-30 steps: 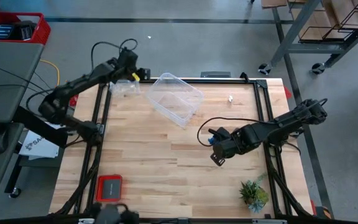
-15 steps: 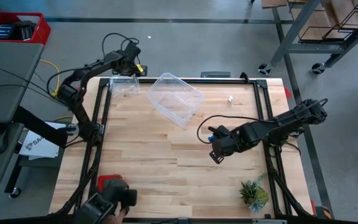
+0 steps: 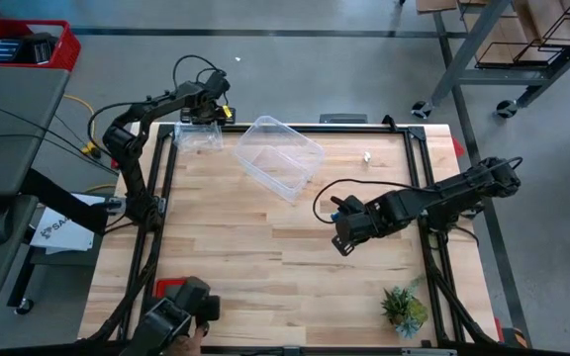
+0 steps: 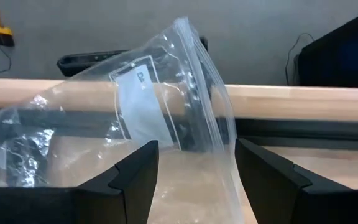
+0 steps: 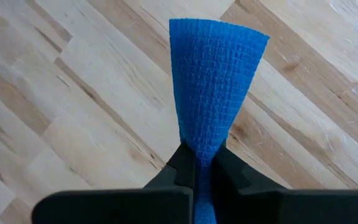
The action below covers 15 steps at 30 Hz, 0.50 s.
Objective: Roll bandage
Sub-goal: Put the blue bandage into the transparent zip bag
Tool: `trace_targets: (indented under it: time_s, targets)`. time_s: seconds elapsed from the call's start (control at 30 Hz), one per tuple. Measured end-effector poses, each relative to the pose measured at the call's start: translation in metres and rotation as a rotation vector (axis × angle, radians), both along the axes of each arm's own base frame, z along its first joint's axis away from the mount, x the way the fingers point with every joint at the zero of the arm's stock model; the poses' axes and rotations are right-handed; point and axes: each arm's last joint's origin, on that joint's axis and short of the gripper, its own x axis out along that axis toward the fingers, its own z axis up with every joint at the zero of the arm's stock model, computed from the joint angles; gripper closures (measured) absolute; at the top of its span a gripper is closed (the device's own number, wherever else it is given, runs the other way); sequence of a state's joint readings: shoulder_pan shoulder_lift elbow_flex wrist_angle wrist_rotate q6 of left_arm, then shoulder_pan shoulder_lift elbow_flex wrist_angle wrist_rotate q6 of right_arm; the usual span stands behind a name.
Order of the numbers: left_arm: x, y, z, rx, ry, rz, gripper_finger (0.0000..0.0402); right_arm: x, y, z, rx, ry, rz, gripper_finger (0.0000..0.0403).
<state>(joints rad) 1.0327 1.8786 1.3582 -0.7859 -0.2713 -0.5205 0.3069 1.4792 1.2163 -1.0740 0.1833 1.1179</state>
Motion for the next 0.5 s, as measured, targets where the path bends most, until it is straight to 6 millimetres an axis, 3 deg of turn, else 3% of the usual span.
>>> trace_targets:
  time_s: [0.2,0.27,0.4,0.5]
  targets:
    - [-0.002,0.002,-0.011,-0.033,0.018,0.041,0.022,0.0,0.0,0.0,0.009,0.003,0.003,0.0395]
    - [-0.003,0.001,-0.015,-0.059,0.025,0.057,0.0256,0.0,0.0,0.0,0.01,0.004,0.003,0.0395]
    - [-0.002,0.0,-0.014,-0.078,0.0,0.04,0.0372,0.0,0.0,0.0,0.011,0.004,0.004,0.0395]
    - [-0.002,-0.001,-0.004,-0.059,-0.023,0.02,0.039,0.0,0.0,0.0,0.007,0.006,0.017,0.0395]
